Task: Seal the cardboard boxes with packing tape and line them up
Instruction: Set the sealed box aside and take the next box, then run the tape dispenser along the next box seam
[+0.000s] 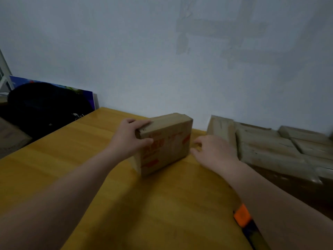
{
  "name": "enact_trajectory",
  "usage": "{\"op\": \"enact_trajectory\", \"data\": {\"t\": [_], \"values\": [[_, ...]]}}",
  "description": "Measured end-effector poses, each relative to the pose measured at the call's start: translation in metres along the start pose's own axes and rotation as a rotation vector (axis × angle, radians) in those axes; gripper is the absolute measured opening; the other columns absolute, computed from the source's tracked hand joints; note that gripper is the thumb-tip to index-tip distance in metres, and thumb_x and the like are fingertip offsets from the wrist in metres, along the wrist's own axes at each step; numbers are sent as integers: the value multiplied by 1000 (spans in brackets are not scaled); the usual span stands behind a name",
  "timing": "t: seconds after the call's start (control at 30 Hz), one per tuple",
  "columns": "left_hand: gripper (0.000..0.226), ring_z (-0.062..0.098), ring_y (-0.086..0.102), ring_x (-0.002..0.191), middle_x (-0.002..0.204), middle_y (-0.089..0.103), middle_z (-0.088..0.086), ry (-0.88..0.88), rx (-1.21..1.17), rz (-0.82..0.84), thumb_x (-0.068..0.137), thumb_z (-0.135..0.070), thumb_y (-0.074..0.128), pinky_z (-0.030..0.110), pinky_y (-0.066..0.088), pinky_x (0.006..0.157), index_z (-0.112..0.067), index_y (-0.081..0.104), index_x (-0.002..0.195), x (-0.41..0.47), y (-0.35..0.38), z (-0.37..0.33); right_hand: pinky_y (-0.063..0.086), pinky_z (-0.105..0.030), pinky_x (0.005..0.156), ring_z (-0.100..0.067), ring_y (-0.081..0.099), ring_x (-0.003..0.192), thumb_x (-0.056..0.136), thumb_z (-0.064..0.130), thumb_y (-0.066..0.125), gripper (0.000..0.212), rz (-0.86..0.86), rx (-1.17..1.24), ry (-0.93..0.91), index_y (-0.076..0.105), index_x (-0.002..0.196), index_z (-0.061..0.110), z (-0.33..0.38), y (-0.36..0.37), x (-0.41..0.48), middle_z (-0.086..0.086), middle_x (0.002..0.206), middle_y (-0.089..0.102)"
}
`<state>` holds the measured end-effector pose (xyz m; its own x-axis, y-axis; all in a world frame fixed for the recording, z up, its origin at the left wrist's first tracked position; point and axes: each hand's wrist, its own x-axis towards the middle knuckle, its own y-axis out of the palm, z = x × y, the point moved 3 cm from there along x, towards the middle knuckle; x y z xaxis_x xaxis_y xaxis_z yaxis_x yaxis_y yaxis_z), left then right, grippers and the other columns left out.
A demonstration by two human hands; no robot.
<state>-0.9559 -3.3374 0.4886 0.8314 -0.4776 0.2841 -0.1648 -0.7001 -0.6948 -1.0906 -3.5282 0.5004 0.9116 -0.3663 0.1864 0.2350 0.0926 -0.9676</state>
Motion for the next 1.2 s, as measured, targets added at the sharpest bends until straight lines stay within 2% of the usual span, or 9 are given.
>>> {"op": "enact_trajectory", "data": {"t": [0.1, 0.23, 0.37, 0.57, 0.67, 0.77, 0.97, 1.1, 1.2], "values": [[61, 18, 34, 129, 137, 35, 0, 63, -63, 109, 78, -29, 76, 32, 34, 104, -37, 52, 133, -43, -2, -24, 50, -29, 75, -14, 59, 100, 95, 43, 49, 36, 18, 46, 79, 61, 125, 27, -17, -13, -45, 7, 114, 64], [59, 18, 36, 129, 141, 34, -1, 106, -103, 211, 77, -24, 78, 37, 37, 106, -40, 54, 128, -85, 3, -45, 57, -35, 75, -11, 62, 82, 91, 40, 56, 23, 92, 50, 203, 71, 96, 23, -41, -17, -99, 6, 91, 68], [59, 17, 28, 136, 147, 31, 0, 152, -111, 252, 77, -19, 78, 34, 32, 107, -39, 56, 128, -108, 11, -59, 56, -34, 69, -17, 61, 78, 89, 30, 58, 13, 231, -81, 323, 58, 84, 18, -61, -9, -144, 0, 84, 61], [51, 21, 29, 138, 151, 29, 2, 213, 44, 259, 83, -22, 71, 39, 32, 109, -32, 54, 130, -118, 21, -68, 51, -30, 66, -17, 58, 82, 91, 27, 55, 53, 293, -173, 480, 29, 136, 20, -77, 7, -187, 1, 95, 55], [46, 20, 40, 128, 143, 39, -1, 266, 169, 246, 87, -44, 62, 34, 40, 99, -32, 50, 130, -113, 27, -75, 44, -28, 51, -13, 54, 65, 90, 17, 57, 53, 247, -71, 480, 27, 134, 19, -78, 10, -195, 3, 78, 54], [54, 27, 29, 137, 153, 28, -1, 232, 312, 287, 90, -52, 52, 47, 32, 110, -47, 34, 141, -105, 35, -75, 52, -32, 56, -14, 58, 63, 93, 13, 53, 29, 69, 5, 451, 35, 114, 22, -81, -4, -196, 1, 75, 58], [54, 27, 24, 138, 153, 26, -1, 218, 273, 336, 90, -49, 56, 51, 28, 111, -48, 37, 140, -98, 35, -71, 46, -31, 61, -12, 57, 75, 99, 29, 44, 14, -183, 590, 508, 43, 113, 30, -90, -72, -199, 1, 96, 57], [54, 25, 27, 136, 153, 26, -2, 254, 280, 375, 90, -43, 59, 48, 30, 111, -45, 40, 140, -100, 31, -77, 46, -28, 58, -8, 59, 78, 76, 47, 74, 50, -215, 729, 375, 43, 112, 35, -69, -117, -202, 14, 93, 55], [53, 20, 33, 133, 152, 25, -3, 315, 223, 438, 91, -32, 61, 36, 36, 108, -40, 43, 140, -106, 28, -86, 56, -34, 66, -16, 64, 84, 59, 33, 88, 75, -106, 769, 289, 40, 117, 37, -56, -141, -193, 5, 99, 59]]}}
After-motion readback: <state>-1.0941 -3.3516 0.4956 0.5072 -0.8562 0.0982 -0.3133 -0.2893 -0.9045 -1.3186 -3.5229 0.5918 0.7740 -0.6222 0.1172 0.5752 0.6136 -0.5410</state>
